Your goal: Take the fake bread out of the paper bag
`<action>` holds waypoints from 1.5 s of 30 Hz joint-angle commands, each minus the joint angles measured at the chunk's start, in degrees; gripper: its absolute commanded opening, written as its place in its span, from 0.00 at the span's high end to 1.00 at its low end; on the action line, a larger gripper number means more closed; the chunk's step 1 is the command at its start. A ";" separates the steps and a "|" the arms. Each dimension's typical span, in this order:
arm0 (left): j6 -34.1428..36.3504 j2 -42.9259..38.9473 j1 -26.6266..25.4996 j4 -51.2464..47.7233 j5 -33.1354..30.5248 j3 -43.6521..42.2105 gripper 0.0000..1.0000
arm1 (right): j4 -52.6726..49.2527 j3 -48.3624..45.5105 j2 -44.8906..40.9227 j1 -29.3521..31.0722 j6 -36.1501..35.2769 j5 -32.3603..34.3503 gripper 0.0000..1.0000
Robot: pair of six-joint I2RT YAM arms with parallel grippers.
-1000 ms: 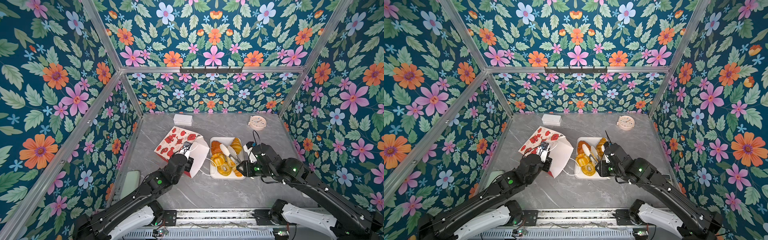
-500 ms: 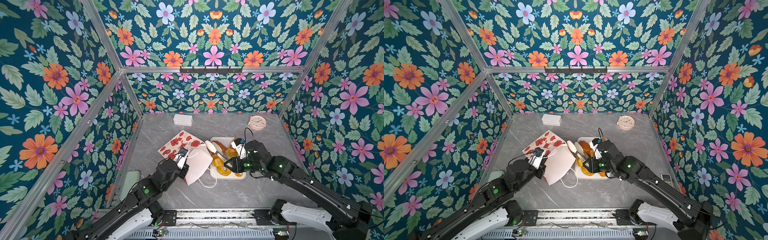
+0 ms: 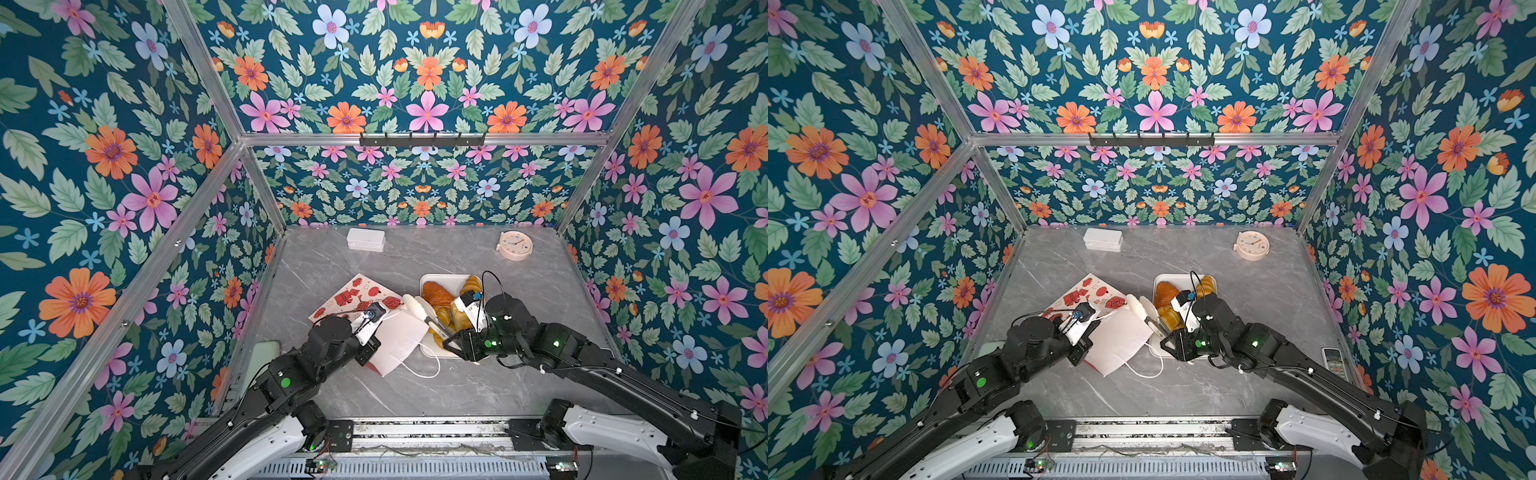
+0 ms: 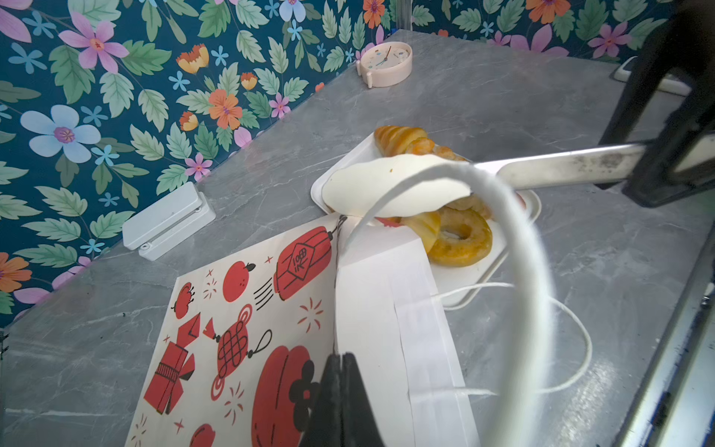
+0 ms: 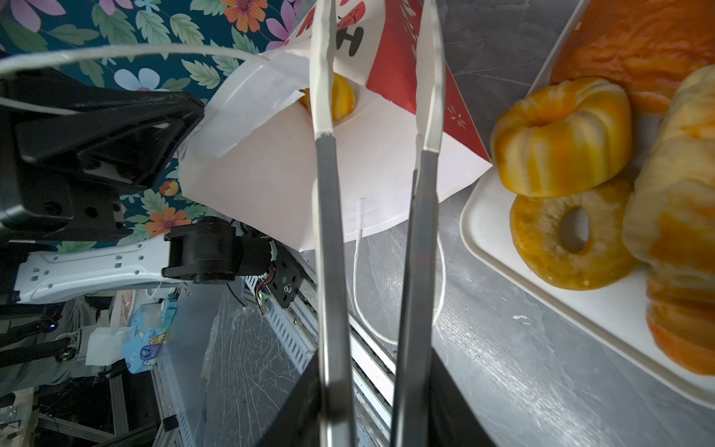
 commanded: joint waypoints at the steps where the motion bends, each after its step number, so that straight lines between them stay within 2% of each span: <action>1: 2.31 -0.35 0.00 -1.78 1.47 1.74 1.00 | 3.21 -0.87 -2.78 0.02 -1.95 0.48 0.63; 5: 3.82 0.59 -0.08 -4.13 3.57 4.49 1.00 | 1.39 -1.55 -7.61 -0.44 -1.85 8.22 0.63; 8: 5.43 1.99 -0.04 -6.52 5.74 5.85 1.00 | 1.60 -1.64 -8.60 -1.20 -2.53 10.94 0.62; 11: 6.67 2.72 0.01 -7.41 7.43 5.68 1.00 | 3.49 -1.47 -5.48 -1.54 -2.98 9.06 0.62; 15: 7.28 1.72 -0.02 -5.73 8.73 3.85 1.00 | 8.43 -2.38 -1.78 -1.10 -1.54 1.77 0.64; 22: 10.04 -1.68 0.00 -3.81 7.25 1.01 1.00 | 8.74 -2.25 0.68 4.58 -0.77 1.07 0.65; 29: 10.81 -2.97 -0.02 -3.17 6.40 0.10 1.00 | 9.82 -3.35 1.60 6.75 0.79 -0.91 0.65; 31: 10.42 -2.75 -0.01 -2.03 7.13 -0.42 1.00 | 8.49 -2.84 1.17 6.96 0.64 1.86 0.65; 35: 10.47 -0.87 0.01 -0.61 7.61 -1.29 1.00 | 0.76 -0.46 -3.84 6.91 -1.77 16.99 0.66; 38: 10.97 0.04 0.01 1.66 7.57 -2.70 1.00 | -4.83 1.28 -8.15 6.86 -4.38 23.68 0.66; 40: 11.07 0.42 -0.03 3.77 7.27 -3.55 1.00 | -7.34 1.79 -10.29 6.93 -5.44 24.02 0.66; 45: 11.42 1.71 0.07 8.54 5.21 -5.47 1.00 | -9.16 -0.47 -14.08 7.40 -3.03 16.49 0.66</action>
